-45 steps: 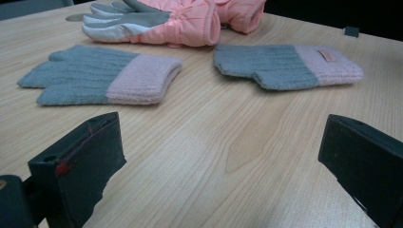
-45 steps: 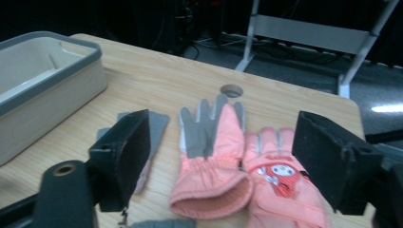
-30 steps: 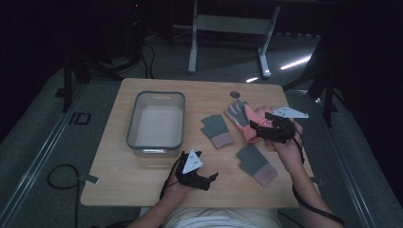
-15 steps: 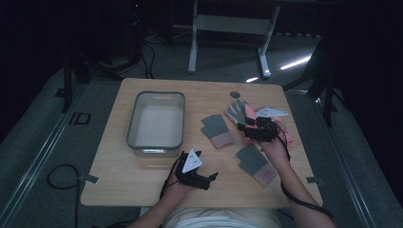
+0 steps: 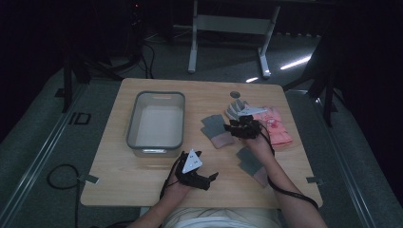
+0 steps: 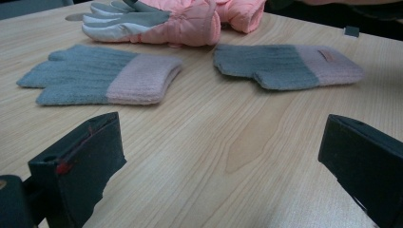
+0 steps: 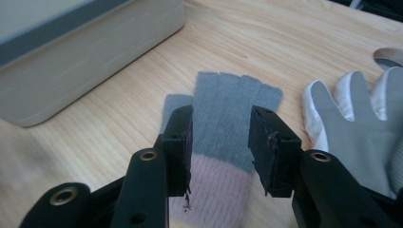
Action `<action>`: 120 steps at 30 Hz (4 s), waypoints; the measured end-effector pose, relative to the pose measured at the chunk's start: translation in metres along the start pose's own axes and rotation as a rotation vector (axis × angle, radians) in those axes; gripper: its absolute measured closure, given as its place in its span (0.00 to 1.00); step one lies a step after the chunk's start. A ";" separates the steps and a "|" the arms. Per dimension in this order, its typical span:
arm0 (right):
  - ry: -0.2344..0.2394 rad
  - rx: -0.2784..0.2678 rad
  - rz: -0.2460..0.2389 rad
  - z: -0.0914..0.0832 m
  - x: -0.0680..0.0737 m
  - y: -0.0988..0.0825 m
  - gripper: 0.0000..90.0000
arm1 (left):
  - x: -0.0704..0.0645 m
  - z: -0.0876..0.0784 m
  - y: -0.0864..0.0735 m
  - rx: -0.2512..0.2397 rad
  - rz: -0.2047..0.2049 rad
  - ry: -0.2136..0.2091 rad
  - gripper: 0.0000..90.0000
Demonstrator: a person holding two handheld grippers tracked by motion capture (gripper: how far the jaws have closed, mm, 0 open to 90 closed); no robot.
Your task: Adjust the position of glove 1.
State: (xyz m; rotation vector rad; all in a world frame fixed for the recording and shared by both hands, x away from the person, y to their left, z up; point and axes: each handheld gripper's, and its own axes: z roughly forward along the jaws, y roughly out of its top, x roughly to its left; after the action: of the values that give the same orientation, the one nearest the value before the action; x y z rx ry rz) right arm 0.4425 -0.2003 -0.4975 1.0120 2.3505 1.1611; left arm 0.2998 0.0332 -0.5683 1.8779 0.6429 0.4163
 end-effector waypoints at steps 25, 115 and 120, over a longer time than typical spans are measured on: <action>-0.006 0.160 -0.044 0.075 -0.017 0.000 0.68 | 0.000 0.000 0.000 0.000 -0.003 -0.002 0.01; 0.011 0.038 -0.034 -0.070 0.009 -0.063 0.71 | 0.000 -0.001 0.000 -0.009 0.011 0.010 0.01; 0.024 0.094 -0.082 -0.072 -0.002 -0.082 0.71 | -0.001 -0.001 0.000 -0.009 0.014 0.010 0.01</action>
State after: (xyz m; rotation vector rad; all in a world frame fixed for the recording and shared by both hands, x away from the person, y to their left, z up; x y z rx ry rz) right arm 0.3663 -0.2753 -0.5180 0.9272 2.4613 1.0470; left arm 0.2985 0.0334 -0.5683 1.8736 0.6341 0.4375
